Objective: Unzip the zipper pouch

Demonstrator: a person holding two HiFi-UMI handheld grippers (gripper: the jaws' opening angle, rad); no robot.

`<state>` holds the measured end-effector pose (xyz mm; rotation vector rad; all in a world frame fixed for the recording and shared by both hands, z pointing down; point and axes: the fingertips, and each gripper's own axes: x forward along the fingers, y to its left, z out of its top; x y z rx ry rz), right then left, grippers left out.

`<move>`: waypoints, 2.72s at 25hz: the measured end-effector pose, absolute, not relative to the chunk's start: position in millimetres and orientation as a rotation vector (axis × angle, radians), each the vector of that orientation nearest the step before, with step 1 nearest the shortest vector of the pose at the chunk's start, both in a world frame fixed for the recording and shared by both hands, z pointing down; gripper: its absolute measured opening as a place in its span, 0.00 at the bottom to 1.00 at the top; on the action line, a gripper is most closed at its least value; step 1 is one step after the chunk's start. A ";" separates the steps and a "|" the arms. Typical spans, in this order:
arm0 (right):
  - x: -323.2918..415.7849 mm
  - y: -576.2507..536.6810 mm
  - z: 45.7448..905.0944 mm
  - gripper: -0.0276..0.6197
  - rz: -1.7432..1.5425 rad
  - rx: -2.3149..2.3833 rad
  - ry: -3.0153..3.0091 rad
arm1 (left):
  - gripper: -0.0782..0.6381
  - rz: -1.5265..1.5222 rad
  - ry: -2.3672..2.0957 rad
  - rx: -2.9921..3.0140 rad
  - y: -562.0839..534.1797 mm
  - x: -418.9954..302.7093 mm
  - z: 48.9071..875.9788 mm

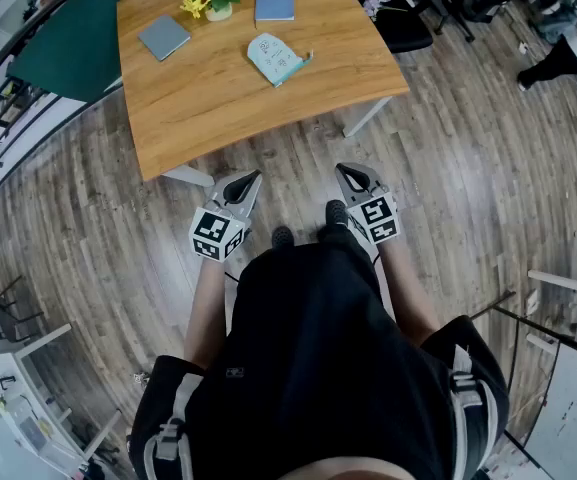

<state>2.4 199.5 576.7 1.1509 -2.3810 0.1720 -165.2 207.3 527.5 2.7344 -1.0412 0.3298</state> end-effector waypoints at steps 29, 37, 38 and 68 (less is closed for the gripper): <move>-19.0 178.1 565.0 0.32 0.155 1.268 -2.394 | 0.26 0.266 -1.027 2.740 186.5 -188.4 521.3; -22.8 171.8 570.3 0.49 0.196 1.302 -2.400 | 0.42 0.271 -1.040 2.721 178.3 -198.7 526.7; -23.1 171.6 571.1 0.49 0.199 1.306 -2.398 | 0.42 0.271 -1.034 2.720 178.1 -199.5 527.6; -3.3 61.1 593.1 0.45 0.287 1.244 -2.401 | 0.38 0.206 -1.012 2.513 85.2 -186.4 564.2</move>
